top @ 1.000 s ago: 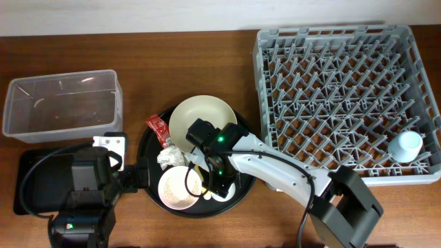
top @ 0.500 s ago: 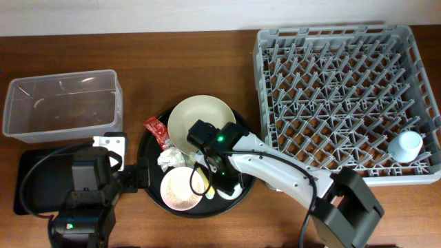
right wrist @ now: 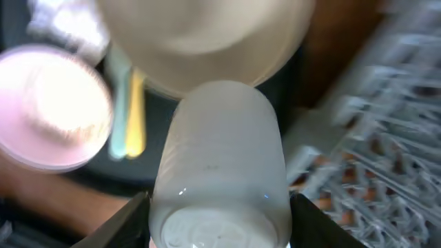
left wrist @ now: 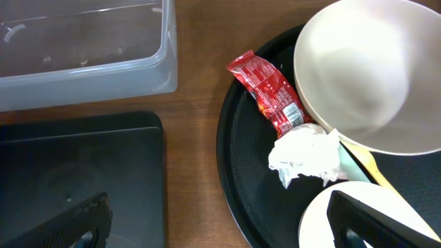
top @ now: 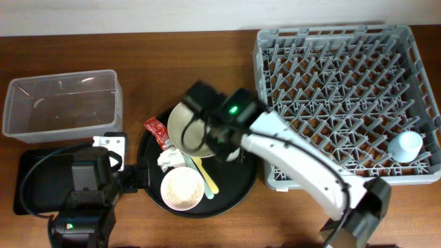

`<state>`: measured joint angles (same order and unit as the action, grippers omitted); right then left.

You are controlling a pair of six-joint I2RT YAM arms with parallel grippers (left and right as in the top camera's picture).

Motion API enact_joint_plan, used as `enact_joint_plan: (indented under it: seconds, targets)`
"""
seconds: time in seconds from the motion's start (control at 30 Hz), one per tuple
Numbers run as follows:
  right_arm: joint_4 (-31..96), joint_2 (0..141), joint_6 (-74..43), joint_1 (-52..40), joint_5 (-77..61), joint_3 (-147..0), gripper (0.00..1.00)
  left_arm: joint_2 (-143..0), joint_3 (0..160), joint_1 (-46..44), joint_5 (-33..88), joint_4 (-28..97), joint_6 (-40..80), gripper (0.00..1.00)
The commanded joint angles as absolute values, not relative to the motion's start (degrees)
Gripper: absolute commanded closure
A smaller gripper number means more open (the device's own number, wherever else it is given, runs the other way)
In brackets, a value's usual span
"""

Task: Sort waste into correct bins and load items into the dishwasher rack
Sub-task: 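Place the white cup in the dish rack beside the blue cup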

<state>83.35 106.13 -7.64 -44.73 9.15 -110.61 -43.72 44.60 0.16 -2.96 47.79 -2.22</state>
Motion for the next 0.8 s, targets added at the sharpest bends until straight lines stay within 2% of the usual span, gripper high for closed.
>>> enact_joint_plan:
  seconds: [0.0,0.47,0.63,0.77]
  targets:
    - [84.3,105.2,-13.2,-36.6,17.2,-117.5,0.47,-43.5,45.3,0.1,-2.3,47.7,-3.1,0.01]
    - [90.7,105.2,-15.5,6.2,13.0,-119.8,0.47,-43.5,45.3,0.1,-2.3,47.7,-3.1,0.0]
    - [92.7,105.3,-15.5,14.2,9.6,-117.7,0.46,-43.5,45.3,0.1,-2.3,47.7,-3.1,0.01]
    - [92.6,105.3,-15.5,16.3,9.4,-114.4,0.46,-43.5,45.3,0.1,-2.3,47.7,-3.1,0.01]
